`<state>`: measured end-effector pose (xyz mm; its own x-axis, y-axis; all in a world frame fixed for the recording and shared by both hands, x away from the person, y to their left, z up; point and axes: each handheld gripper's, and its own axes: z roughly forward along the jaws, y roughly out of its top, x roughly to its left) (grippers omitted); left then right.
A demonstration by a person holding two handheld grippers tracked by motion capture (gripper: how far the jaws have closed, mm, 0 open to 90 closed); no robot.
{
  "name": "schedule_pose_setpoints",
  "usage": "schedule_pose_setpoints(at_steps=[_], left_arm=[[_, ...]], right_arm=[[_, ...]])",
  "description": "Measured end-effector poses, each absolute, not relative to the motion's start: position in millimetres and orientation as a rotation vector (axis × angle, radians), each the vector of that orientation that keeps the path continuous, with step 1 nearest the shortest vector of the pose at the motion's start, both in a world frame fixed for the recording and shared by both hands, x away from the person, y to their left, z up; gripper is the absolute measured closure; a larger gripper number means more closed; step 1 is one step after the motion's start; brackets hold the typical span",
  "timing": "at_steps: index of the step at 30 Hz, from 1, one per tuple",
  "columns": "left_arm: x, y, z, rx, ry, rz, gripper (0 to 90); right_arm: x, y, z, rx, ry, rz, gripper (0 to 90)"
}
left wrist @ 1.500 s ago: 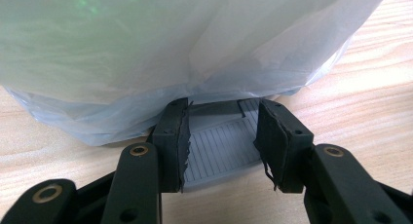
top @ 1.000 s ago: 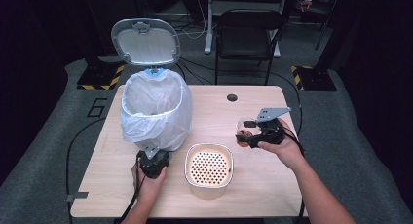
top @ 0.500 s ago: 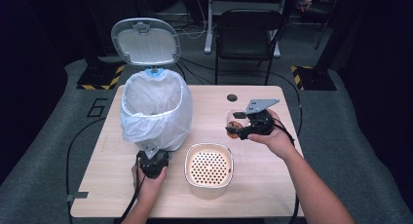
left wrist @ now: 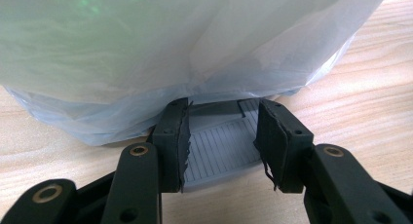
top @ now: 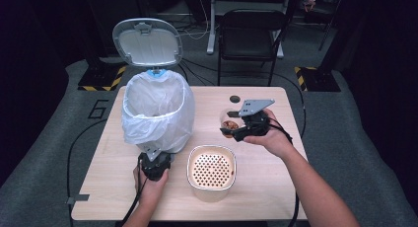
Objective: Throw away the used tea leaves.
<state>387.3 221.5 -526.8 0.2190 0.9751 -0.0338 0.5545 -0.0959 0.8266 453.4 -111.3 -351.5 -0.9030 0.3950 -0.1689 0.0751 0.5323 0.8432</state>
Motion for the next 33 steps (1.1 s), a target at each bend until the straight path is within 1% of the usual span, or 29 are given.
schedule_pose_setpoints(at_steps=[11,33], left_arm=[[387.4,221.6,-526.8,1.754,1.429,0.719,55.6],[387.3,221.5,-526.8,1.754,1.429,0.718,55.6]], right_arm=[[435.7,-91.3,-347.2,0.172,2.383,1.241,36.0],[417.1,-83.6,-346.1,-0.078,2.317,1.099,36.2]])
